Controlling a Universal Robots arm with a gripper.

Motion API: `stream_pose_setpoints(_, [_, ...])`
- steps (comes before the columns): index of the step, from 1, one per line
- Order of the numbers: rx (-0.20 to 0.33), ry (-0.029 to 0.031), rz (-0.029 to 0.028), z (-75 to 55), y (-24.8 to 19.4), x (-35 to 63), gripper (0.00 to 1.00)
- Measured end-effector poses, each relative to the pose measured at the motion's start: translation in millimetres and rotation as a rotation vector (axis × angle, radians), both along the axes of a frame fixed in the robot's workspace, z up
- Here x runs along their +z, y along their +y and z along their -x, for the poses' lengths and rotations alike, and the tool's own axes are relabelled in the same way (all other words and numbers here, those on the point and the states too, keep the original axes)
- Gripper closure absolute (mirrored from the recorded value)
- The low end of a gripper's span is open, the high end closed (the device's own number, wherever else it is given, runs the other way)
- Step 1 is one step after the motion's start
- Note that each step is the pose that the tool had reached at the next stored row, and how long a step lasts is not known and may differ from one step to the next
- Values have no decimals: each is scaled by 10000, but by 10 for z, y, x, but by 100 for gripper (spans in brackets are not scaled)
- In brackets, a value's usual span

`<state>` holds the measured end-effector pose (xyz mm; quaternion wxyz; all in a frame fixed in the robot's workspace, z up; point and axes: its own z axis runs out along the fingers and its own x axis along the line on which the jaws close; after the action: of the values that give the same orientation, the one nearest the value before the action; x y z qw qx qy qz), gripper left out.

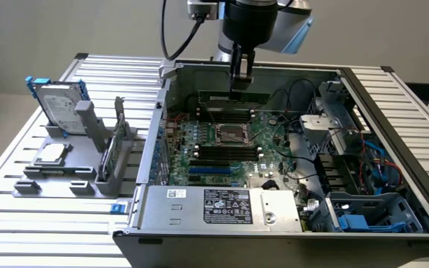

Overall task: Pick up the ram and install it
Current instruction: 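Insert the ram into the slot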

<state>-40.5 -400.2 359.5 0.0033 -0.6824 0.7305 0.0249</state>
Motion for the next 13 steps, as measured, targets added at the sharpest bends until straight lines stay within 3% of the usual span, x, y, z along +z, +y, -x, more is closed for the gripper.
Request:
stream_pose_setpoints(8, [0, 0, 0, 0, 0, 0, 87])
stream_pose_setpoints(13, [-3, -76, 0, 28, -3, -75, 87])
